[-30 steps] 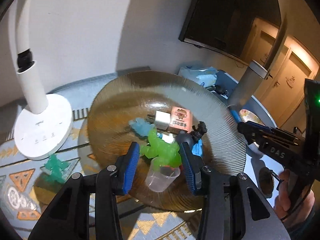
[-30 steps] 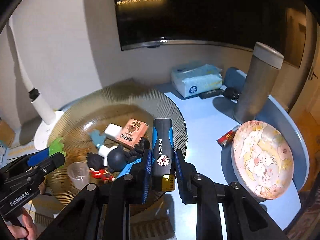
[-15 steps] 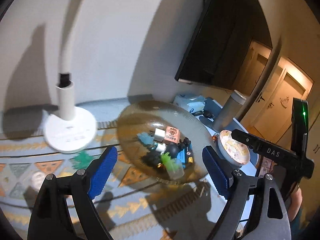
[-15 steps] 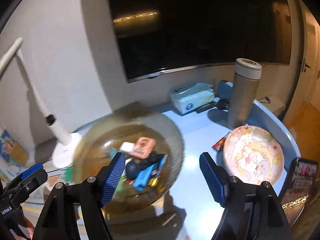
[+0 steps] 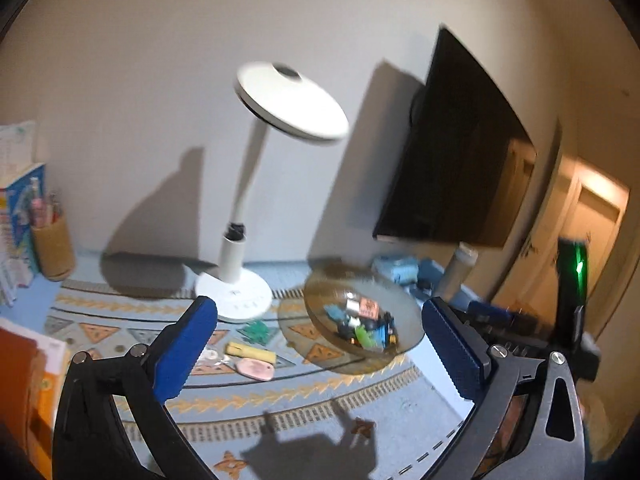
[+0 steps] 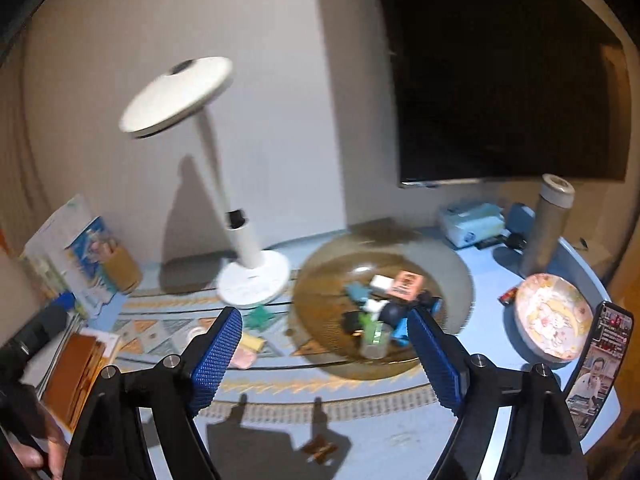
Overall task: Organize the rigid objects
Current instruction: 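Move both open grippers back from the bowl to the remaining objects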
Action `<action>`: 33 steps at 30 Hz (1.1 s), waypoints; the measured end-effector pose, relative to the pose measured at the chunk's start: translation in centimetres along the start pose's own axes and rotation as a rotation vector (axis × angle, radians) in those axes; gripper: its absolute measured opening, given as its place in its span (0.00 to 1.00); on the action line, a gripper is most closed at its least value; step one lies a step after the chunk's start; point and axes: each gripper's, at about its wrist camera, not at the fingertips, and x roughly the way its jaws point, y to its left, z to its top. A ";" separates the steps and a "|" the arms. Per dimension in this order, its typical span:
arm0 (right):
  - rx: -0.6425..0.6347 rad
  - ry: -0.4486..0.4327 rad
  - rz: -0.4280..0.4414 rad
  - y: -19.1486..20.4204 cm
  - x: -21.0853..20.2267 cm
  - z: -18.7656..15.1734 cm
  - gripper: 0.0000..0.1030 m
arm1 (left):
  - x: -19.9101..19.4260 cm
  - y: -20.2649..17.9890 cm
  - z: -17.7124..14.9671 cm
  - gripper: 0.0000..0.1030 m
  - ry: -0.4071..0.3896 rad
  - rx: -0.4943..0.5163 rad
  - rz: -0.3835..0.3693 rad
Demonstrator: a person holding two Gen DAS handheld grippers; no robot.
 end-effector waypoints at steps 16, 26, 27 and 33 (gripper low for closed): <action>-0.201 0.044 -0.072 2.2 9.6 -14.7 0.99 | 4.1 11.3 -15.5 0.99 0.204 -0.212 0.339; -0.204 0.162 -0.042 1.7 12.4 -14.9 1.00 | 7.4 12.6 -17.4 0.99 0.312 -0.241 0.426; -0.214 0.160 -0.046 1.9 12.3 -15.0 1.00 | 7.7 12.6 -17.5 0.99 0.329 -0.237 0.426; -0.235 0.174 -0.050 2.2 12.6 -15.2 1.00 | 8.6 12.5 -17.9 0.99 0.381 -0.215 0.446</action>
